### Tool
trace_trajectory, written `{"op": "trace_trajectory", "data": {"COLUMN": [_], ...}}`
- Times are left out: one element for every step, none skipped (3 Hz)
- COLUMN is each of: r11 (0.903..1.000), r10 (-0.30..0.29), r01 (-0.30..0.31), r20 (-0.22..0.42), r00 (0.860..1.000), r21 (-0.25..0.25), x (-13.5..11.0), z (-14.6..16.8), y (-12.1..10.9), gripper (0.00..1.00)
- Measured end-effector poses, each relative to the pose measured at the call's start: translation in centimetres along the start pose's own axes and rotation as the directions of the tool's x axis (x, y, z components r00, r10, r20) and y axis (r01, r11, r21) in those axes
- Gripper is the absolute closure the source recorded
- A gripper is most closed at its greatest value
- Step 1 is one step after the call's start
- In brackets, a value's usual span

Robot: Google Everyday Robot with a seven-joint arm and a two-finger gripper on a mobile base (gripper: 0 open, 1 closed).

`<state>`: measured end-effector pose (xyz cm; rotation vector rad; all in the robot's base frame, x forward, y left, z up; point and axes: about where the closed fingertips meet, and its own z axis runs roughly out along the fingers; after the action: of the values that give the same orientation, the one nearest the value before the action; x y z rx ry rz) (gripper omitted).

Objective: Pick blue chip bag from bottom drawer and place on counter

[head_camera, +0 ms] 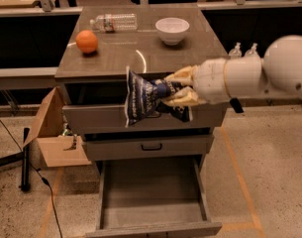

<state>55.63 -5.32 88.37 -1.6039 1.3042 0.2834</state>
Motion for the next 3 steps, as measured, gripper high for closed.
{"op": "trace_trajectory", "data": {"r11": [0.998, 0.996, 0.9945], "r10": [-0.058, -0.087, -0.104], "r01": [0.057, 0.086, 0.103], "r20": [-0.022, -0.061, -0.08], "r00": [0.998, 0.994, 0.991], "r21": [-0.025, -0.026, -0.016], "x": [-1.6, -1.9, -1.7], "z": [1.6, 4.3, 7.2], "y": [-3.6, -6.5, -9.3], "gripper": [1.0, 1.0, 1.0]}}
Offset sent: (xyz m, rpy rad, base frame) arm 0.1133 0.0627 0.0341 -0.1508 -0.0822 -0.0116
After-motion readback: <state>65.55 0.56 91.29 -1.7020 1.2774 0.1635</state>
